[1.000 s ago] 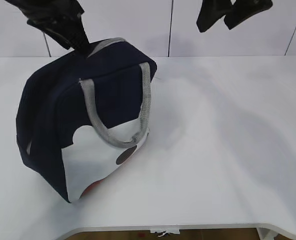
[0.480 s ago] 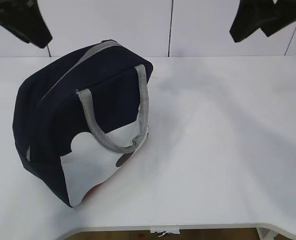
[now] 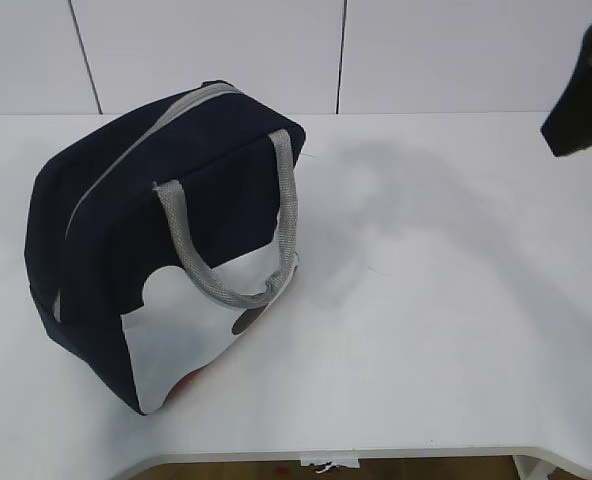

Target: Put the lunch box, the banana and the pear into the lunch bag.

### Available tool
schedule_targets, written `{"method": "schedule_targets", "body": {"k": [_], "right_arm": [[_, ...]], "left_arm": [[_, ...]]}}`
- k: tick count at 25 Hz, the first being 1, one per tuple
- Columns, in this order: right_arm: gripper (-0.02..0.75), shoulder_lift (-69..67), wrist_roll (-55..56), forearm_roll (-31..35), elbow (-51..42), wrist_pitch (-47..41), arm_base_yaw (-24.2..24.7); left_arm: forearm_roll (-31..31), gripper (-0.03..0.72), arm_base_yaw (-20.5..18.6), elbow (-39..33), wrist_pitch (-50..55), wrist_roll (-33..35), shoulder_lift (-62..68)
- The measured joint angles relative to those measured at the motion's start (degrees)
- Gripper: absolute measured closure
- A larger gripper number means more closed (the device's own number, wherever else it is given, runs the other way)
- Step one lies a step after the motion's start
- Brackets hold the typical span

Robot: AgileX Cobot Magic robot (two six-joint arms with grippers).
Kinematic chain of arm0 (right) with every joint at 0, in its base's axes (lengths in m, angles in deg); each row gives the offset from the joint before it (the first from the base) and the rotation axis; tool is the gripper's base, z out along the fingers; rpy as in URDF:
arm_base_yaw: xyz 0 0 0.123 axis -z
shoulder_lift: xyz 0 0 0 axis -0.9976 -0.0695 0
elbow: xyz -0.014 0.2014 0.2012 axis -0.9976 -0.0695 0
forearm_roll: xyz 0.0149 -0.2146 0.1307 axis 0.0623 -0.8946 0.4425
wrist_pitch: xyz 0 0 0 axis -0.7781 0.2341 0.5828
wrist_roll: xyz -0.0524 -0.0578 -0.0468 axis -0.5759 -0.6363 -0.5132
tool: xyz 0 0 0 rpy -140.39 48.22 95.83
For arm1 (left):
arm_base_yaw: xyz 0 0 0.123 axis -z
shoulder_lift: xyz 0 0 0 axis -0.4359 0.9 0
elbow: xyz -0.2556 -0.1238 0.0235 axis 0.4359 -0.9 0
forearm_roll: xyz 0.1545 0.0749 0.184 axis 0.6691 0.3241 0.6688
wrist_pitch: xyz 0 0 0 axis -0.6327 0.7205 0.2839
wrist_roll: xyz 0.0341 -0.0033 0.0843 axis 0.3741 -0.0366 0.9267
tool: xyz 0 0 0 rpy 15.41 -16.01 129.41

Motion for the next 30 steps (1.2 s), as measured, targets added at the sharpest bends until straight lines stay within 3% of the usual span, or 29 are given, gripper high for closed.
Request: {"method": "schedule_targets", "body": {"k": [19,30], "right_arm": [[0.230,28.8,0.9,0.1,-15.6,-0.3,0.0],[0.230,45.6,0.9,-0.3,-31.7,4.4,0.0]], "left_arm": [[0.9,0.398,0.0,-21.6,0.9,-0.2,-35.0],[0.1,0.421,0.0,-32.0,-1.7,-0.2,-53.3]]}}
